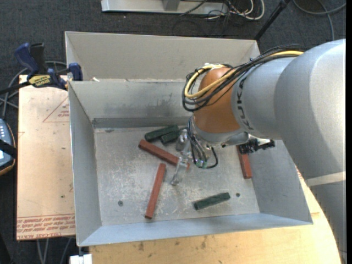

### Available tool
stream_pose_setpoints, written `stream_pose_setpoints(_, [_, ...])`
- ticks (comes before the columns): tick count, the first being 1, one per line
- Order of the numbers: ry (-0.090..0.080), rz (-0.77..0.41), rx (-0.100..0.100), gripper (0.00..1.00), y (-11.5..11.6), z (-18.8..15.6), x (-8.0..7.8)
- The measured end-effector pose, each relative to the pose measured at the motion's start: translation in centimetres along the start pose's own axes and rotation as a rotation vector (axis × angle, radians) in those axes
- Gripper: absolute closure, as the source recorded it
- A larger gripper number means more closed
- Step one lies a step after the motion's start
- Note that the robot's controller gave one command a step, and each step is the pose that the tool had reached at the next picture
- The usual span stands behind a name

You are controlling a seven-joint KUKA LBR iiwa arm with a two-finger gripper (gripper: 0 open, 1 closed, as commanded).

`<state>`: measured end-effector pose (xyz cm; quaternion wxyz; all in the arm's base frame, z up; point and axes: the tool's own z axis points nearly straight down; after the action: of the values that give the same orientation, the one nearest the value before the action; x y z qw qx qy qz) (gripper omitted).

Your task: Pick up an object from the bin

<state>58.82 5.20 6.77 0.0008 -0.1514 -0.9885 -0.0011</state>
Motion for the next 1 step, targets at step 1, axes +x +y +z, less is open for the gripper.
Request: stream_pose_setpoints(1, [-0.004, 0.001, 0.000, 1.00, -0.12, -0.33, -0.18])
